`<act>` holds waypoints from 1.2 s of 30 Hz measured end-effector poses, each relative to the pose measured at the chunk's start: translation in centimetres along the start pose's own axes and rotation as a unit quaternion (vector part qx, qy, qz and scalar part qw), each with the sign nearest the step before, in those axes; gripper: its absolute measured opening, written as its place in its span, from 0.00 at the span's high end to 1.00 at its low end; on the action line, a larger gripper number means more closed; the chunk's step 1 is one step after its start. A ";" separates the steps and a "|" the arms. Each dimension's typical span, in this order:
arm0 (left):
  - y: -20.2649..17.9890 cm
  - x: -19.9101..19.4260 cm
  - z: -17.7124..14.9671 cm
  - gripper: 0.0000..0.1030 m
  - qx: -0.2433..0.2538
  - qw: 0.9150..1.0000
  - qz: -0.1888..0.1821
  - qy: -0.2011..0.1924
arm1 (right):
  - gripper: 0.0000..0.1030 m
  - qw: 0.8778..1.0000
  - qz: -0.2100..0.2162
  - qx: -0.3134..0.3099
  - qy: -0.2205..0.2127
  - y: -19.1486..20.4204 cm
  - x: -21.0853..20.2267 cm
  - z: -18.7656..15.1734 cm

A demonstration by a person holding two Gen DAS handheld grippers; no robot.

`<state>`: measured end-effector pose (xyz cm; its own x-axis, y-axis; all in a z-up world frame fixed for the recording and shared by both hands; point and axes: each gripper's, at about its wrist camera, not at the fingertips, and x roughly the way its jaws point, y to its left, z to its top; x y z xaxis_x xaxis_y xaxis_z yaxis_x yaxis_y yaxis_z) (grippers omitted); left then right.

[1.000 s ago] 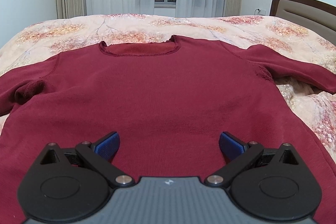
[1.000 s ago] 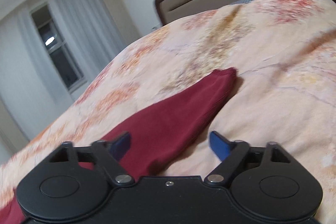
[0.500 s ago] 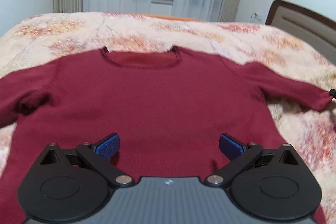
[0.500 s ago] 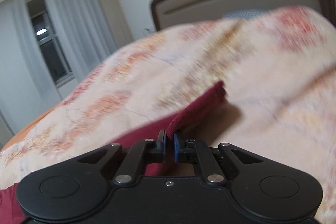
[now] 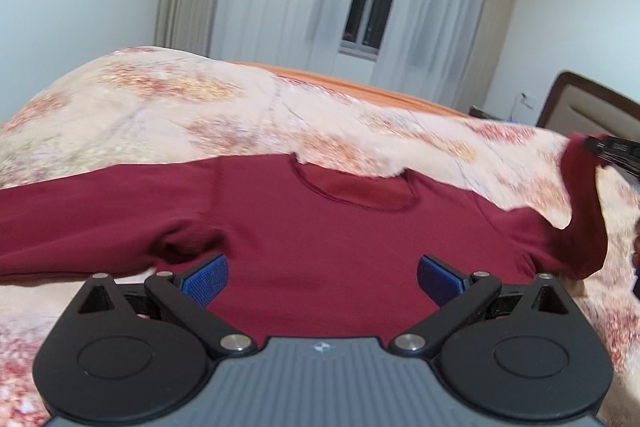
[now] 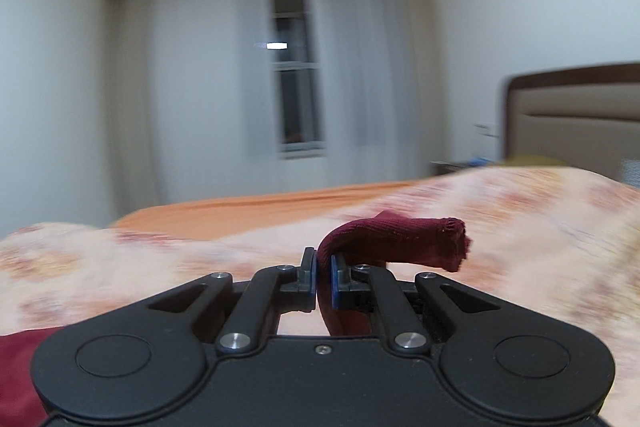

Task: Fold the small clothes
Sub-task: 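Grasp the sleeve cuff with the right gripper and lift it across the body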

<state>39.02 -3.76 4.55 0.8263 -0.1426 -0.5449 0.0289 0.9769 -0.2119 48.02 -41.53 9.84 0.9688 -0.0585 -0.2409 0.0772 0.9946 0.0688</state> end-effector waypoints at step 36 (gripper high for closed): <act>10.4 -0.7 1.1 0.00 -0.095 0.988 0.106 -0.057 | 0.47 0.886 0.329 -0.299 0.136 30.2 -2.3 -13.1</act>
<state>39.32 6.72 3.59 0.8610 0.0918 -0.5002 -0.2492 0.9336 -0.2576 45.04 -10.24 -0.21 0.6593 0.4916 -0.5688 -0.6996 0.6783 -0.2247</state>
